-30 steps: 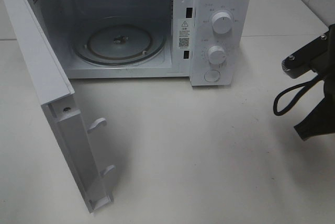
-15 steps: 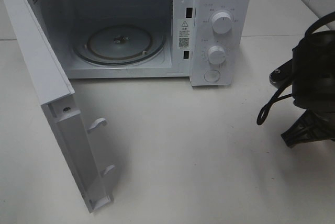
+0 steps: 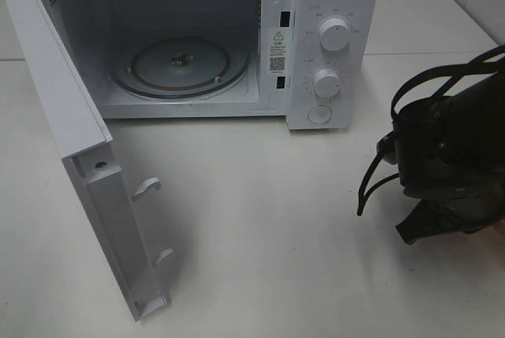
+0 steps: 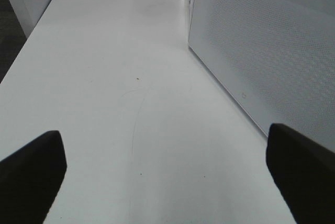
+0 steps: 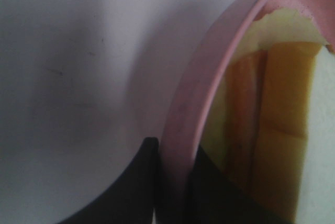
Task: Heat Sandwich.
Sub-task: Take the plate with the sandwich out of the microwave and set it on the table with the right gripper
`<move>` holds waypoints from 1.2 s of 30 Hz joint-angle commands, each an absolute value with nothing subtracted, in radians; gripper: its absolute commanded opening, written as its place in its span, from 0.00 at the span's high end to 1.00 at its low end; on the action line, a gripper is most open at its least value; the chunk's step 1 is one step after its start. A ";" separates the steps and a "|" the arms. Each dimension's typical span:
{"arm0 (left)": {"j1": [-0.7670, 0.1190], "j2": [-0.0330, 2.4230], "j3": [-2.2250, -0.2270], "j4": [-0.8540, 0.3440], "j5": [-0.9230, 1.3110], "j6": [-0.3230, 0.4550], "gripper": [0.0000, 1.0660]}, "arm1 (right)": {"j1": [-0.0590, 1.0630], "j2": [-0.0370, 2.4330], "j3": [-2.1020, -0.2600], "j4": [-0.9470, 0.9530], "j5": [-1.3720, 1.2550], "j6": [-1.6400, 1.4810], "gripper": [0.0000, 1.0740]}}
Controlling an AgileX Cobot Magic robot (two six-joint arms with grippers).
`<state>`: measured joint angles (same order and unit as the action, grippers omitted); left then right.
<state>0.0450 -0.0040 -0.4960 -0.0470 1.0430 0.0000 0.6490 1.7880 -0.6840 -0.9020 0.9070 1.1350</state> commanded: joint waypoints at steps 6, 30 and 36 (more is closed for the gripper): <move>0.046 -0.024 -0.493 -0.046 1.031 0.000 0.08 | 0.647 1.907 -0.686 -0.992 0.892 1.221 0.98; 0.046 -0.024 -0.493 -0.046 1.031 0.000 0.08 | 0.555 1.980 -0.686 -1.050 0.804 1.310 0.86; 0.046 -0.024 -0.493 -0.046 1.031 0.000 0.08 | 0.555 1.967 -0.686 -1.044 0.803 1.300 0.64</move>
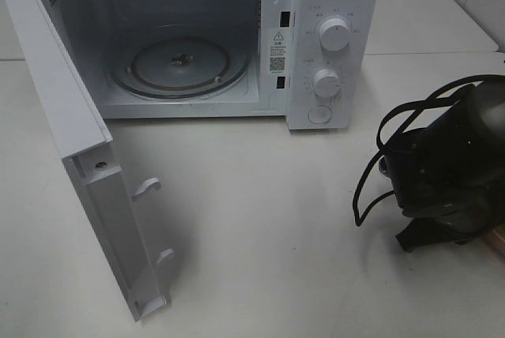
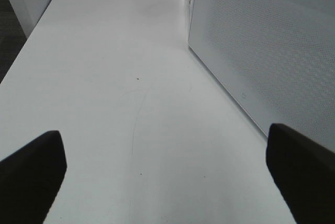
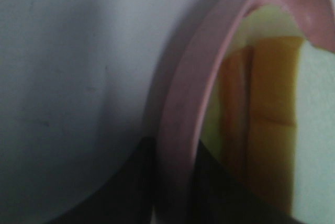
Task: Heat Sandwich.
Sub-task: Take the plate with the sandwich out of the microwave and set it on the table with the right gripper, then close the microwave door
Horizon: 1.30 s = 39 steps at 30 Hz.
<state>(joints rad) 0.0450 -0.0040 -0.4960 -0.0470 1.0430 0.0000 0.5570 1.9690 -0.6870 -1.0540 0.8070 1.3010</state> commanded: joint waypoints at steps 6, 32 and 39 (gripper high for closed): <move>0.046 -0.024 -0.493 -0.046 1.031 0.000 0.08 | 0.555 1.940 -0.686 -1.045 0.799 1.297 0.38; 0.046 -0.024 -0.493 -0.046 1.031 0.000 0.08 | 0.556 1.481 -0.685 -0.712 0.775 0.803 0.23; 0.046 -0.024 -0.493 -0.046 1.031 0.000 0.08 | 0.556 1.317 -0.685 -0.608 0.797 0.639 0.23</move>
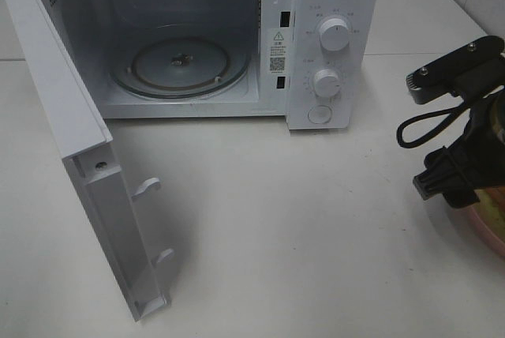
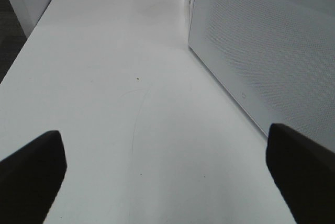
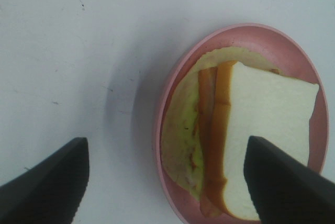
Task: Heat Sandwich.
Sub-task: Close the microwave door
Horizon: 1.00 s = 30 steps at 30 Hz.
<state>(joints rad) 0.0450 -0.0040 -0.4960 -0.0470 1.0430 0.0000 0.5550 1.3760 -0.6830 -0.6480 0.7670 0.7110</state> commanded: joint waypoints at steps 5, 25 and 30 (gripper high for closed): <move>0.046 -0.024 -0.493 -0.046 1.031 0.000 0.08 | 0.556 1.183 -0.690 -0.462 0.853 0.509 0.23; 0.046 -0.024 -0.493 -0.046 1.031 0.000 0.08 | 0.556 0.708 -0.721 -0.161 1.150 0.188 0.23; 0.046 -0.024 -0.493 -0.046 1.031 0.000 0.08 | 0.556 0.596 -0.721 -0.161 1.209 0.178 0.23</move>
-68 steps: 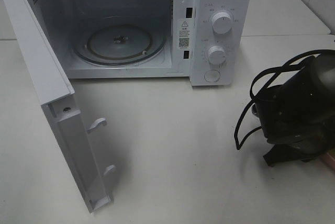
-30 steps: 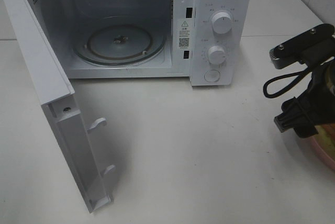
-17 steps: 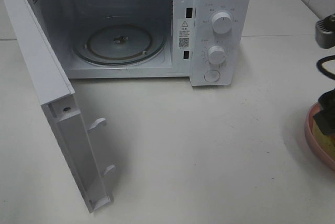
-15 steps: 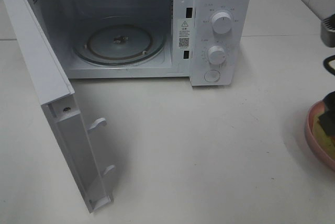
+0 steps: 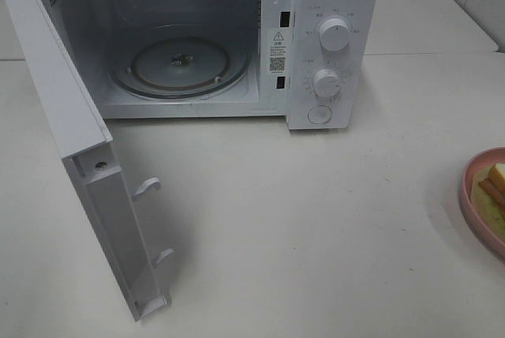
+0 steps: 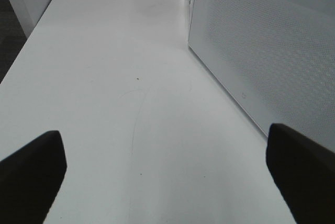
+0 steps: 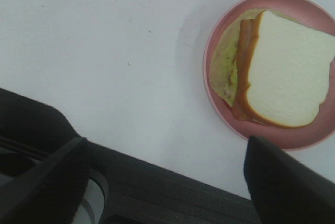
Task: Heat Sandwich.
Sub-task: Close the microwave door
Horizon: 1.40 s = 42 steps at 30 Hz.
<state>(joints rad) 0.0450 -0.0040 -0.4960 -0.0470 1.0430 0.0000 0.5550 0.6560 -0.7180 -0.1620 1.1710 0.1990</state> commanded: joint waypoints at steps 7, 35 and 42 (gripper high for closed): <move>0.046 -0.024 -0.493 -0.046 1.031 0.000 0.08 | 0.506 0.382 -0.718 -0.154 1.217 0.173 0.23; 0.046 -0.024 -0.493 -0.047 1.031 0.000 0.08 | 0.103 -0.037 -0.514 -0.075 1.037 0.109 0.27; 0.046 -0.024 -0.493 -0.047 1.031 0.000 0.08 | 0.103 -0.037 -0.514 -0.076 1.037 0.110 0.29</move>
<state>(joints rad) 0.0450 -0.0040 -0.4960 -0.0470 1.0430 0.0000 0.1100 -0.0040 -0.5170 -0.0730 1.0440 0.1230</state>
